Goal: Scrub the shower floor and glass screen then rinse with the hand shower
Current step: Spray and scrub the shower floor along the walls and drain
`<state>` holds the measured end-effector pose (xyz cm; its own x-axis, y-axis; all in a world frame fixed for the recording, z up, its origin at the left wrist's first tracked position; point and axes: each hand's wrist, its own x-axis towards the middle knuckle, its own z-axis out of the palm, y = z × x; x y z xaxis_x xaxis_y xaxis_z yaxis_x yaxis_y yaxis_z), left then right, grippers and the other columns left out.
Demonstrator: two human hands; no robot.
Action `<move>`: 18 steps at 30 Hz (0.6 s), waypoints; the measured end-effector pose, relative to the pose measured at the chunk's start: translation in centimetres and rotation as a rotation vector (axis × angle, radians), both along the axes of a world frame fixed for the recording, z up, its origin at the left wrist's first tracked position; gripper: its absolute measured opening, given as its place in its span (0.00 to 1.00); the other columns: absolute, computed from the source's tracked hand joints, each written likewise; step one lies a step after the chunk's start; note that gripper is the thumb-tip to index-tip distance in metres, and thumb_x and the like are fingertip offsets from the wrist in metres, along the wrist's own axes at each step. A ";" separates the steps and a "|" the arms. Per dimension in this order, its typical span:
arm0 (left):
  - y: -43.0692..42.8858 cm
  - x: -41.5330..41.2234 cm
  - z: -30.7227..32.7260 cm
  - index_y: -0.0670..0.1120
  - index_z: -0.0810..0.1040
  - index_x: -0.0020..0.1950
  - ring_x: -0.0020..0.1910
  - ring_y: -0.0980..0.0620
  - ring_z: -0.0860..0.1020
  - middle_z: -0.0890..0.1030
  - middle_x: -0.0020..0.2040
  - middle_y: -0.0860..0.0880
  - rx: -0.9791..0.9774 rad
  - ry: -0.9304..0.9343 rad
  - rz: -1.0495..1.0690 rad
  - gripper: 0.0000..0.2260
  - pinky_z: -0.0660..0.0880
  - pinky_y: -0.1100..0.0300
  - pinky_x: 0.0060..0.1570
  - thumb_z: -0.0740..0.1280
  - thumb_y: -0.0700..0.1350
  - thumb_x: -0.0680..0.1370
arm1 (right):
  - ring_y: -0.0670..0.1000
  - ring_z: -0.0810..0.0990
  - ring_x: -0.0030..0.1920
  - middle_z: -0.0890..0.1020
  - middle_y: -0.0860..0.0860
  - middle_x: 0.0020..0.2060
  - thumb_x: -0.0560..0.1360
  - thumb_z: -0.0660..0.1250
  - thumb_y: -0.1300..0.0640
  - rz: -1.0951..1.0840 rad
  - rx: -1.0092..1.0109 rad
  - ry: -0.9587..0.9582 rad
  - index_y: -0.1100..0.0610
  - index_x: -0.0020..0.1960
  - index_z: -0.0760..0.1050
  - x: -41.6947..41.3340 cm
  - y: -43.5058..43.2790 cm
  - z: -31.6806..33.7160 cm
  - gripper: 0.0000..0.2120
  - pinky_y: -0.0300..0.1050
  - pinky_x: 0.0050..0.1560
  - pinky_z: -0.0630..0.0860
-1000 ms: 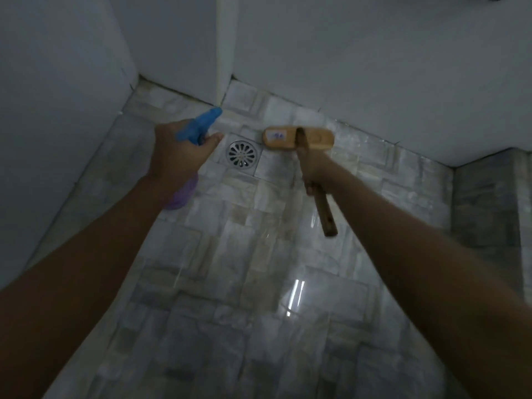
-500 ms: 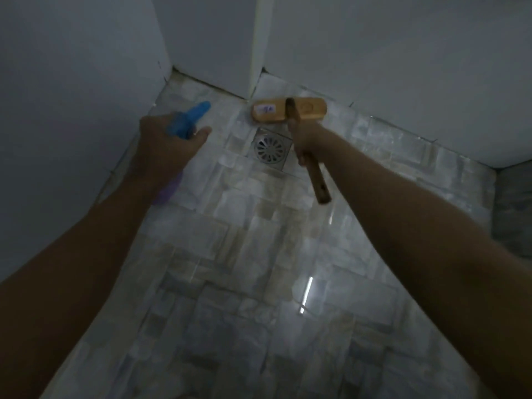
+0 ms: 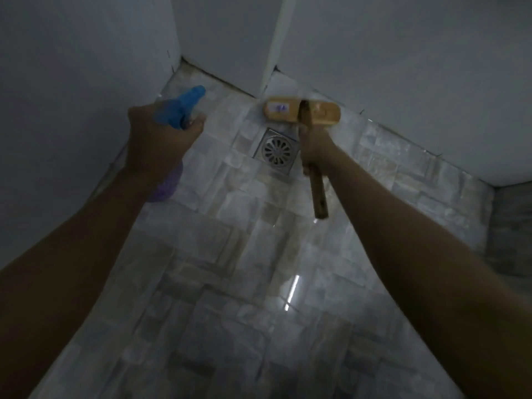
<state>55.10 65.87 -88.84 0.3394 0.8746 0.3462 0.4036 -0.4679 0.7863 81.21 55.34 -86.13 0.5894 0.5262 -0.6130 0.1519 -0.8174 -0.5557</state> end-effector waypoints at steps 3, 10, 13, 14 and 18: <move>0.1 -0.2 -0.1 0.48 0.79 0.45 0.29 0.64 0.70 0.79 0.34 0.44 -0.019 -0.022 0.009 0.09 0.71 0.66 0.35 0.73 0.52 0.76 | 0.52 0.72 0.33 0.72 0.55 0.39 0.79 0.57 0.68 -0.100 0.046 0.133 0.54 0.37 0.63 1.2 5.1 1.1 0.15 0.39 0.25 0.73; -1.3 1.1 0.0 0.40 0.79 0.37 0.29 0.50 0.77 0.79 0.32 0.47 -0.020 0.076 -0.064 0.15 0.74 0.61 0.33 0.75 0.50 0.75 | 0.51 0.70 0.26 0.70 0.55 0.31 0.81 0.47 0.65 -0.116 0.008 0.145 0.58 0.42 0.66 -1.1 3.6 0.8 0.13 0.44 0.28 0.73; -1.6 1.2 0.3 0.40 0.80 0.38 0.30 0.51 0.77 0.79 0.33 0.48 -0.019 0.063 -0.046 0.13 0.72 0.64 0.34 0.75 0.49 0.75 | 0.51 0.72 0.27 0.72 0.56 0.31 0.78 0.51 0.70 -0.139 0.067 0.152 0.60 0.40 0.68 0.0 5.6 0.8 0.13 0.41 0.27 0.75; -1.5 1.1 0.4 0.40 0.80 0.38 0.30 0.52 0.77 0.79 0.33 0.48 -0.002 0.062 -0.040 0.14 0.72 0.64 0.34 0.75 0.49 0.75 | 0.52 0.74 0.29 0.75 0.58 0.32 0.76 0.54 0.71 -0.144 0.078 0.146 0.62 0.41 0.70 1.2 6.7 0.9 0.10 0.43 0.30 0.77; -1.1 0.2 0.4 0.39 0.79 0.36 0.29 0.56 0.75 0.79 0.32 0.48 0.017 0.019 0.020 0.15 0.71 0.67 0.31 0.75 0.49 0.75 | 0.55 0.81 0.29 0.82 0.60 0.40 0.70 0.64 0.69 -0.172 0.041 0.131 0.63 0.51 0.75 3.7 8.7 -0.8 0.10 0.48 0.34 0.79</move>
